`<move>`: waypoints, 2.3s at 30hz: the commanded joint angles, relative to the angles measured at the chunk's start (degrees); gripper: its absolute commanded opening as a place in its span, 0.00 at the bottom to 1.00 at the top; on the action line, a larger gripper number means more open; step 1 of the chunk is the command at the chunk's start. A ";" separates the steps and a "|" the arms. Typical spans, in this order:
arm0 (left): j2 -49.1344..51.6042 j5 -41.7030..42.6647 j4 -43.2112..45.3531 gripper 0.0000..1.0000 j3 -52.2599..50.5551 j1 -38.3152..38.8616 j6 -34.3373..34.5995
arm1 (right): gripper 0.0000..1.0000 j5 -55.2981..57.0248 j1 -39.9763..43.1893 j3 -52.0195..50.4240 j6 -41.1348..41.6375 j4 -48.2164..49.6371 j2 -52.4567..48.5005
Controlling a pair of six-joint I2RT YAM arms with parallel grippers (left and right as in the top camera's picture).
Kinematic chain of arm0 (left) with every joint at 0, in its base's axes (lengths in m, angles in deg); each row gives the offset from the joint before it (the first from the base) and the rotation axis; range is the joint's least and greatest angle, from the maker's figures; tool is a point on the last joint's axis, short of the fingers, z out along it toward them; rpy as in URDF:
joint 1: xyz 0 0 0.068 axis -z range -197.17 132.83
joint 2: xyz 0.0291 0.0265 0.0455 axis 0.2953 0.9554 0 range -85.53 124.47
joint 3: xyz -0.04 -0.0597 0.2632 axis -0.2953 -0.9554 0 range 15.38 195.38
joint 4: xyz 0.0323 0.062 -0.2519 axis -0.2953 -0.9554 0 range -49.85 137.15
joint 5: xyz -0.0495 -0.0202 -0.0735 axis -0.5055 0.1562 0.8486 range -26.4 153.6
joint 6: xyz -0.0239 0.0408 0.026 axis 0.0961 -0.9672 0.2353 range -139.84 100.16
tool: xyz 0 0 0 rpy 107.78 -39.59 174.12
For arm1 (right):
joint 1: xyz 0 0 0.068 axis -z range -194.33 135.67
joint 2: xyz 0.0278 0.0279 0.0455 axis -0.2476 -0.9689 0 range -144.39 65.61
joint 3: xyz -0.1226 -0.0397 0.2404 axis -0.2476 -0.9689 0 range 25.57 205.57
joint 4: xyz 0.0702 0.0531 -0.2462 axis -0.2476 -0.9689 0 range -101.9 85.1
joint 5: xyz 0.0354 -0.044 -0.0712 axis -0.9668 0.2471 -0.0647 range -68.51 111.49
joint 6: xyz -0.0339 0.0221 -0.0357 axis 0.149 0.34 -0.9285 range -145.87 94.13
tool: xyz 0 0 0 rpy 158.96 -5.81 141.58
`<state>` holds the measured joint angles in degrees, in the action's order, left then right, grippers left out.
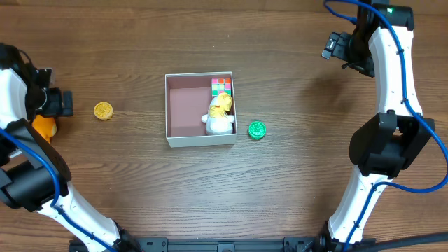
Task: Pack container
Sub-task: 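Lower the left gripper onto the dinosaur's neck and close on it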
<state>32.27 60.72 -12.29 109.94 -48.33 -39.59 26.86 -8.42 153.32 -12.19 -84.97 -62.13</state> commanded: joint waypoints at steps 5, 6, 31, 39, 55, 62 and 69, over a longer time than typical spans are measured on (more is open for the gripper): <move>1.44 -3.13 0.85 1.00 0.85 -0.76 -0.79 | 1.00 0.52 0.00 -0.02 -0.02 0.33 2.58; 1.44 -3.98 1.09 1.00 0.85 -0.76 -0.42 | 1.00 0.52 0.00 -0.02 -0.02 0.33 2.58; 2.97 -0.66 1.92 1.00 0.72 -2.69 -0.46 | 1.00 0.52 0.00 -0.02 -0.02 0.33 2.58; 3.23 -0.57 2.21 1.00 0.22 -2.69 -0.66 | 1.00 0.52 0.00 -0.02 -0.02 0.33 2.58; 4.68 -0.04 2.12 1.00 0.13 -2.69 -0.39 | 1.00 0.52 0.00 -0.02 -0.02 0.33 2.58; 4.72 -0.09 2.67 1.00 0.09 -2.69 -0.39 | 1.00 0.52 0.00 -0.02 -0.02 0.33 2.58; 4.72 -0.07 2.10 1.00 0.09 -2.69 -0.39 | 1.00 0.52 0.00 -0.02 -0.02 0.33 2.58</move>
<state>34.89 58.45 -9.18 109.99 -50.67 -39.57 26.86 -8.42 153.32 -12.22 -84.99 -62.13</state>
